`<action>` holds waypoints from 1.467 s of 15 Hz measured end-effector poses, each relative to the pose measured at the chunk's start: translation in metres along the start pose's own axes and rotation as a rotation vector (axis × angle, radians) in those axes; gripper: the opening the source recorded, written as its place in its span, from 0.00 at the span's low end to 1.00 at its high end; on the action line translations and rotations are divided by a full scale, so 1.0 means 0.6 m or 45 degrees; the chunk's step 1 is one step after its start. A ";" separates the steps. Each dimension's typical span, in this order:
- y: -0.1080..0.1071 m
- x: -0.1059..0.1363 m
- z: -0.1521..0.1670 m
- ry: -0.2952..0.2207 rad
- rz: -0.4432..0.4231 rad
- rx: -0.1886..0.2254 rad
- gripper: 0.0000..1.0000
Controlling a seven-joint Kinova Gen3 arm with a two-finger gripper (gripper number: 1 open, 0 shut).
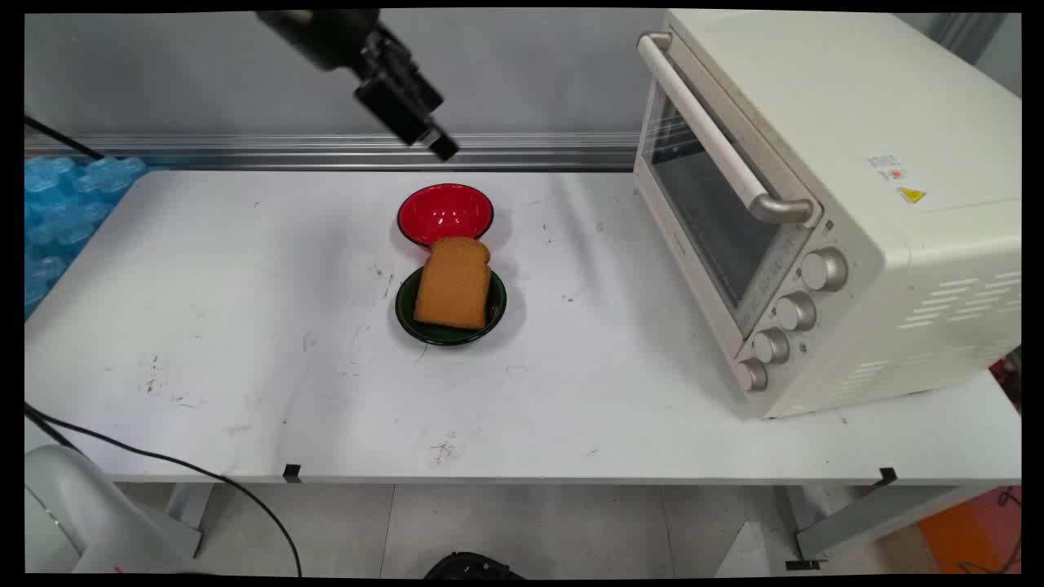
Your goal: Open the oven
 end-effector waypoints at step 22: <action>-0.023 0.209 0.112 0.183 0.034 0.043 1.00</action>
